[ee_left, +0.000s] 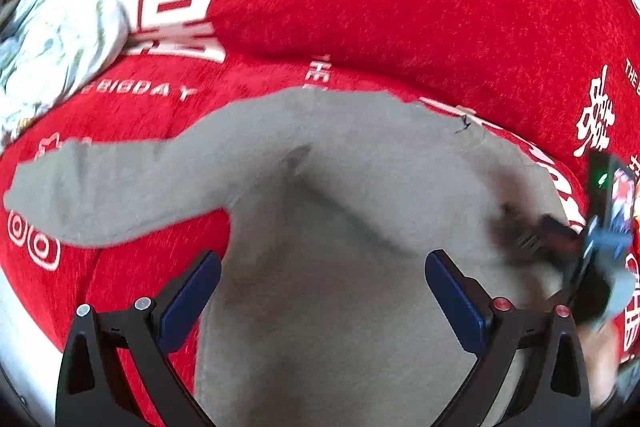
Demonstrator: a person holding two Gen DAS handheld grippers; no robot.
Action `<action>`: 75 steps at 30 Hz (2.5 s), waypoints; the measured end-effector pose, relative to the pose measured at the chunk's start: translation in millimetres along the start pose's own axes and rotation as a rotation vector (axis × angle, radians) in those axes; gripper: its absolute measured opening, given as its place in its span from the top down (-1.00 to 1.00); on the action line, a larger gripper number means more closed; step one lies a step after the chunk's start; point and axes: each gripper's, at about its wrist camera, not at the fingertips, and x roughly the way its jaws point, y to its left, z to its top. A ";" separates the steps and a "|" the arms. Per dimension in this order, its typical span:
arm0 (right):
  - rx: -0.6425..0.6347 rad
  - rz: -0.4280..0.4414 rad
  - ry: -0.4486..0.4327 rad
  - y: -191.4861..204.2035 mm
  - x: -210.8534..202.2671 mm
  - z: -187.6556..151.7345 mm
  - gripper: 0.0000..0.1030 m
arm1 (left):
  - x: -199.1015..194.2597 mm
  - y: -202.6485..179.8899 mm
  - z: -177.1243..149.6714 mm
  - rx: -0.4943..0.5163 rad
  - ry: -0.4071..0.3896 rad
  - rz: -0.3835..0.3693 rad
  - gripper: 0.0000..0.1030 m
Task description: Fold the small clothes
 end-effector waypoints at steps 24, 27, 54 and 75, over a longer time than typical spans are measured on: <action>0.093 0.013 -0.051 -46.5 -3.6 -12.3 -0.76 | 93.9 -66.0 23.5 0.151 0.075 0.115 -0.99; 0.080 0.001 -0.054 -44.0 -4.5 -13.2 -0.77 | 85.2 -42.2 17.7 0.139 0.057 0.117 -0.99; 0.065 -0.040 -0.067 -38.9 -5.9 -15.1 -0.80 | 17.7 361.0 -32.8 -0.864 -0.045 0.366 -0.99; 0.062 -0.055 -0.069 -38.2 -5.5 -15.5 -0.82 | -5.8 338.9 13.4 -0.596 -0.138 0.577 0.81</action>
